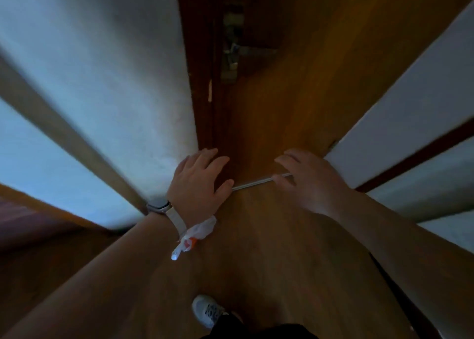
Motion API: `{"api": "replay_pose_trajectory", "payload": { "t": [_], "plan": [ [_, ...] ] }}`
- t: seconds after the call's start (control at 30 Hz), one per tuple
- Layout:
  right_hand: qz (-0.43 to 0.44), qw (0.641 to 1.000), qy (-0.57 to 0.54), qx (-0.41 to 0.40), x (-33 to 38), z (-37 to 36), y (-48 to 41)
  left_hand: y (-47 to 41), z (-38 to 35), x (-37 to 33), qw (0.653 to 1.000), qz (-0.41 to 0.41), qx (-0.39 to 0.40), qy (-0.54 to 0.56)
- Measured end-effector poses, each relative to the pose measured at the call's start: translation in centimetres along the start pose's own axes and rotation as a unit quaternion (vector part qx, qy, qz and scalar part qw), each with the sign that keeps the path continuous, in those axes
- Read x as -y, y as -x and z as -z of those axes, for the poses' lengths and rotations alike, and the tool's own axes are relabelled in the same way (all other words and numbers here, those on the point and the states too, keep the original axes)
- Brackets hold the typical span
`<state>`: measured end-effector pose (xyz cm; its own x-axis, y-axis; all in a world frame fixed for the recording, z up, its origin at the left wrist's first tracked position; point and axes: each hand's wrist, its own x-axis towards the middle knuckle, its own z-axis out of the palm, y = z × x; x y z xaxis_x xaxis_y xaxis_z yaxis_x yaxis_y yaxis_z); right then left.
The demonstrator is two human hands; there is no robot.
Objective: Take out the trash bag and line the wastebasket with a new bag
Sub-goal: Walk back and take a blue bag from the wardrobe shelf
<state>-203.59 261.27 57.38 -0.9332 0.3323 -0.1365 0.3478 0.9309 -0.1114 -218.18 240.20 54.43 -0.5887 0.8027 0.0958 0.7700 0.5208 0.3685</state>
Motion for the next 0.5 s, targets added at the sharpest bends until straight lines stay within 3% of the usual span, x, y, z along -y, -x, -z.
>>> {"api": "replay_pose_trajectory", "payload": {
  "t": [0.3,0.5],
  "plan": [
    [-0.147,0.988,-0.022,-0.046,-10.9,1.8,16.7,-1.5,-2.3,-17.4,0.984,-0.169,0.051,-0.008],
    [-0.268,0.96,-0.007,-0.077,-17.6,3.0,31.0,-0.3,-4.4,-31.9,0.948,-0.309,0.069,-0.039]
  ]
}}
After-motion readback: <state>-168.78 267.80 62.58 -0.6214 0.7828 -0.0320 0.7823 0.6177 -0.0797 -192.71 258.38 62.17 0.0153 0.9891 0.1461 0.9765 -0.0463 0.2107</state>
